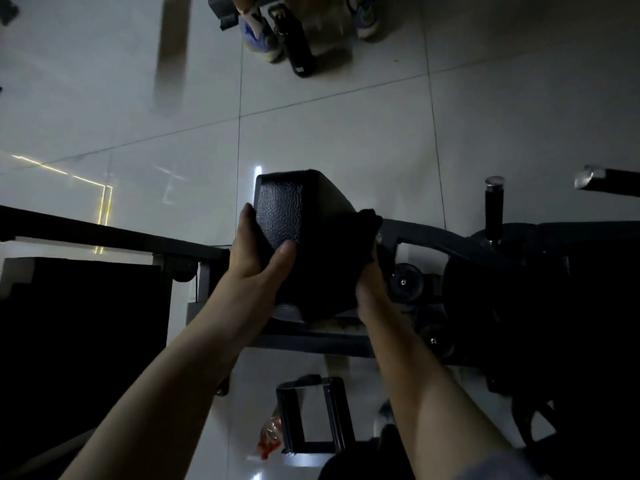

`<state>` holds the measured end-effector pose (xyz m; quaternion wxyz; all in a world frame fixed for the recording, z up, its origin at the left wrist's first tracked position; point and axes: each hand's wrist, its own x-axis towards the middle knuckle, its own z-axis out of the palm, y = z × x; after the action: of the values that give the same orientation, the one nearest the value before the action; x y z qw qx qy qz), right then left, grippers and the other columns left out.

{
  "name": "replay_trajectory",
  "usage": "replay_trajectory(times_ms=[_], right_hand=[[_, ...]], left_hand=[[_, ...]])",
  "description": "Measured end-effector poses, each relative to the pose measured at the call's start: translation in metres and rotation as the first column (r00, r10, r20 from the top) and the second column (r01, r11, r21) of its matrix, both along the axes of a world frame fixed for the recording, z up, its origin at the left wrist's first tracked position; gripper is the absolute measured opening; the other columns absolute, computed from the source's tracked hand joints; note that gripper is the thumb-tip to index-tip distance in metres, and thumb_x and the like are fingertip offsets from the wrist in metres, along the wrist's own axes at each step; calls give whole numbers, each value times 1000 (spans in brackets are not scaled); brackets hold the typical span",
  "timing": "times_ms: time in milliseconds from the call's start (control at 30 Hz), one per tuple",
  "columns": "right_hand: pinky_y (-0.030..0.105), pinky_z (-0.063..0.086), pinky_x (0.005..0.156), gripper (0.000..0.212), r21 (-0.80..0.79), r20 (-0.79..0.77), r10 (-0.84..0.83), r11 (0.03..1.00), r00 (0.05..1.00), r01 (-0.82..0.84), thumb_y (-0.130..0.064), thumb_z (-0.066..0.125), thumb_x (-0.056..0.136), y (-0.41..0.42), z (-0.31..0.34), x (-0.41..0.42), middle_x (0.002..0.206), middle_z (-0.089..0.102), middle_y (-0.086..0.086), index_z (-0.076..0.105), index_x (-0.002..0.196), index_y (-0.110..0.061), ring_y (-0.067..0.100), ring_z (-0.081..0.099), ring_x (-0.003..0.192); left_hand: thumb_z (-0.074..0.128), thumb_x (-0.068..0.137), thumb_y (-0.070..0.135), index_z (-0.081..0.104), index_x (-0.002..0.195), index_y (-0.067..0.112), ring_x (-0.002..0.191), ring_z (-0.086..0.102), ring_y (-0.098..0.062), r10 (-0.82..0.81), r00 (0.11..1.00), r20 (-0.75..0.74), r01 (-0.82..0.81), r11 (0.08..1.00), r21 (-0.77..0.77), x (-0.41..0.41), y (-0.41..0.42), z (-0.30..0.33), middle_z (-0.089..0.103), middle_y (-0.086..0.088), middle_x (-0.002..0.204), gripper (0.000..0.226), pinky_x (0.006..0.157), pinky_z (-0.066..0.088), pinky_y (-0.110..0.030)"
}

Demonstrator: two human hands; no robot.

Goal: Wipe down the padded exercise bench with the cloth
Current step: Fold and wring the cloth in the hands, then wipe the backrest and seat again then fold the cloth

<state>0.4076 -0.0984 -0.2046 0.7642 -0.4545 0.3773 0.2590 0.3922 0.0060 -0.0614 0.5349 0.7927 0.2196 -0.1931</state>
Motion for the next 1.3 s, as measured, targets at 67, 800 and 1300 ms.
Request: replay_trajectory(times_ms=[67, 800, 1300], right_hand=[[21, 41, 100, 44, -126, 261, 40, 992, 965, -7, -18, 33, 101, 10, 14, -9, 142, 41, 10, 25, 144, -17, 17, 45, 124], [38, 49, 82, 42, 17, 165, -646, 757, 745, 653, -43, 40, 96, -278, 266, -266, 102, 72, 12, 63, 114, -13, 27, 63, 99], [54, 16, 115, 54, -830, -205, 75, -542, 976, -133, -41, 33, 96, -516, 295, -338, 153, 29, 8, 34, 144, -16, 31, 20, 141]], left_hand=[[56, 88, 35, 7, 147, 39, 132, 39, -13, -16, 1000, 5, 16, 1000, 4, 1, 1, -1, 29, 4, 150, 77, 112, 34, -41], [55, 92, 16, 59, 122, 13, 114, 53, -19, -557, 734, 388, 543, 825, 157, -154, -227, 96, 50, -4, 131, 31, 90, 40, -25], [53, 94, 23, 64, 97, 26, 93, 63, -12, -525, 830, 191, 558, 785, -268, -217, -379, 101, 67, 5, 98, 12, 89, 50, -32]])
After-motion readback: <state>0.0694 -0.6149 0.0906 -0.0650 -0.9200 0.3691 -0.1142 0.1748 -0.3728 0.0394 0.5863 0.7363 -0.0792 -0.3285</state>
